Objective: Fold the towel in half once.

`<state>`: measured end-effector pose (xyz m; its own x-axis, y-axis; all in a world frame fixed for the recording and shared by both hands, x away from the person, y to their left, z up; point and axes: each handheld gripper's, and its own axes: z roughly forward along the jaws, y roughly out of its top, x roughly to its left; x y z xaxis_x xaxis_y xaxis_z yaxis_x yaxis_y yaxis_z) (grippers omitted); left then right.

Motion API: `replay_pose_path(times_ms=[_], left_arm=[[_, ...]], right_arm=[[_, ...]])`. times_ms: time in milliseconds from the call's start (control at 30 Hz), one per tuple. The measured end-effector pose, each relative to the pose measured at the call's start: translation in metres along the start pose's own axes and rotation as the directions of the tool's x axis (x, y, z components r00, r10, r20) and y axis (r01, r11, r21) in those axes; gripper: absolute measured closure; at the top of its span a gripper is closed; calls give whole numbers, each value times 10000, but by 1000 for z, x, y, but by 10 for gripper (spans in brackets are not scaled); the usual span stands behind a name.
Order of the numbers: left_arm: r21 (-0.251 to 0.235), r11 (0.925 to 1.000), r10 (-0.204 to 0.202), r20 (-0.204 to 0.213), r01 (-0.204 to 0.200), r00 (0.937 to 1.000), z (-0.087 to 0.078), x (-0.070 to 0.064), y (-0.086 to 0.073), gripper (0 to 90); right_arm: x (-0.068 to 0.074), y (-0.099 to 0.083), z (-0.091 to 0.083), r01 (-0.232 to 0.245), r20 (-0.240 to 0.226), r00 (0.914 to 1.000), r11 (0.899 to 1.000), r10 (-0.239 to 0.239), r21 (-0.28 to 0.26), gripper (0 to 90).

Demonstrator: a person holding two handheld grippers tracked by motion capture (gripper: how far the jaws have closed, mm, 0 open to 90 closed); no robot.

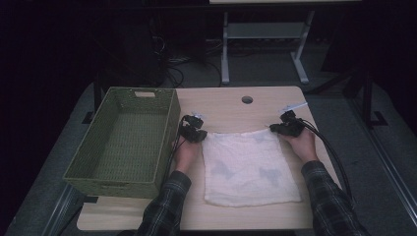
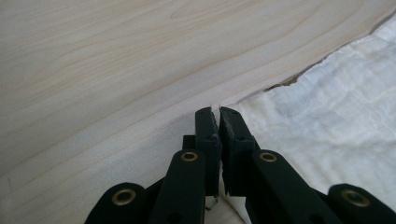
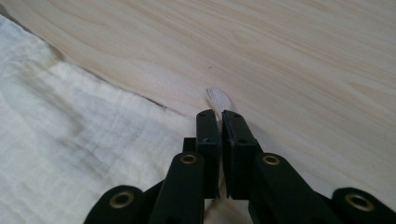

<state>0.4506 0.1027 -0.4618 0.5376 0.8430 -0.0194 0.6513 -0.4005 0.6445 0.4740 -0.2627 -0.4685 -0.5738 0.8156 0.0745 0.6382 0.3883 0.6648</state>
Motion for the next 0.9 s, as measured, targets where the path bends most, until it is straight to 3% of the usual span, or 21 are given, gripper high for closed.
replay_pose_path(times_ms=[267,467,700,800,900], left_arm=[[-528,9985,-167,-37,165,9999,-7,1,10,867],[-1126,9936,-83,-209,59,9997,-19,-3,28,867],[-2108,9775,-120,-392,35,9992,-40,-6,48,867],[-2335,9722,80,-330,-155,9994,-46,-12,49,866],[-2308,9727,193,-174,-228,9997,-49,-17,40,866]], right_arm=[[-7,6,-23,41,264,9996,9986,-27,-527,871],[-13,16,-43,119,657,9978,9941,-49,-1079,873],[-23,32,-72,-70,875,9959,9804,247,-1971,874],[-20,31,-78,114,867,9962,9794,62,-2015,874],[-15,24,-81,265,748,9971,9786,-114,-2041,873]])
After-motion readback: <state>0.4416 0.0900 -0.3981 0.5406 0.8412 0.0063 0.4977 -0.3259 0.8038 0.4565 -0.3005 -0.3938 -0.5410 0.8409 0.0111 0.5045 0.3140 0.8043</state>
